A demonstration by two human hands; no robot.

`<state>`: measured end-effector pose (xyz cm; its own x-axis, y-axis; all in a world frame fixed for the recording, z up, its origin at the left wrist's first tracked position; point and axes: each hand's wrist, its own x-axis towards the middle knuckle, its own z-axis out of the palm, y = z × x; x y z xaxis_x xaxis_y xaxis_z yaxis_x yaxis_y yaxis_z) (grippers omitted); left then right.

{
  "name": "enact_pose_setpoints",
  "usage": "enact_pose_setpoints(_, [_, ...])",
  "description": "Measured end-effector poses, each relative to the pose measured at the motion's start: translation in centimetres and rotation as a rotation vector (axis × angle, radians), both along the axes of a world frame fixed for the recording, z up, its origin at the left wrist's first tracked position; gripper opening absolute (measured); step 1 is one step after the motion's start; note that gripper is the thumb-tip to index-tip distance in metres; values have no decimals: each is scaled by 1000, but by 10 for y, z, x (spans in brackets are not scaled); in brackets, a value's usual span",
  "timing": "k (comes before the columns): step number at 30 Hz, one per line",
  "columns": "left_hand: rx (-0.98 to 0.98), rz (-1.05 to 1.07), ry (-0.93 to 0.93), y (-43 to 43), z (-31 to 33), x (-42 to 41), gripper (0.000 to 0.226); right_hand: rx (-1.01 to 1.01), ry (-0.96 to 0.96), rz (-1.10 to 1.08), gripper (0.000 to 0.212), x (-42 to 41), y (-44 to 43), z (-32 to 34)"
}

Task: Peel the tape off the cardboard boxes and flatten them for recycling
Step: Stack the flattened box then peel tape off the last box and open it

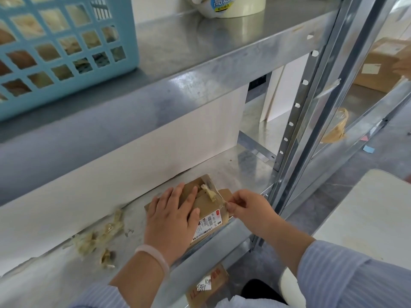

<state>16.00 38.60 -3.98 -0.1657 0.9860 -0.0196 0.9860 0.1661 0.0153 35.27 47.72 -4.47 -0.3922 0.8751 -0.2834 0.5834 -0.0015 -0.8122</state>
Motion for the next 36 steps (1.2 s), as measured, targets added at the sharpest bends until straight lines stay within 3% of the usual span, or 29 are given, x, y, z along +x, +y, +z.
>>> enact_pose_setpoints(4, [-11, 6, 8, 0, -1, -1, 70, 26, -20, 75, 9, 1, 3, 2])
enact_pose_setpoints(10, [-17, 26, 4, 1, -2, 0, 71, 206, -220, 203, 18, -2, 1, 6])
enact_pose_setpoints(12, [-16, 29, -6, 1, -2, 1, 72, 51, -177, 194, 18, -2, 2, 10])
enact_pose_setpoints(16, [-14, 16, 2, 0, -2, 1, 72, -499, 297, -34, 16, 2, 7, 22])
enact_pose_setpoints(20, [-4, 11, 4, -1, -2, 0, 71, -656, 517, -95, 11, 7, 9, 23])
enact_pose_setpoints(22, [-1, 13, 9, 0, -3, 0, 69, -568, 467, -81, 11, 8, 9, 20])
enact_pose_setpoints(26, [5, 6, 21, 0, -4, 0, 68, -170, 230, 1, 9, 12, 15, 19])
enact_pose_setpoints(30, [11, 9, 19, 0, -2, 1, 66, -90, 293, 38, 13, 12, 20, 26])
enact_pose_setpoints(36, [6, 8, 30, 0, -5, -1, 67, 202, 96, 232, 27, 16, 20, 27])
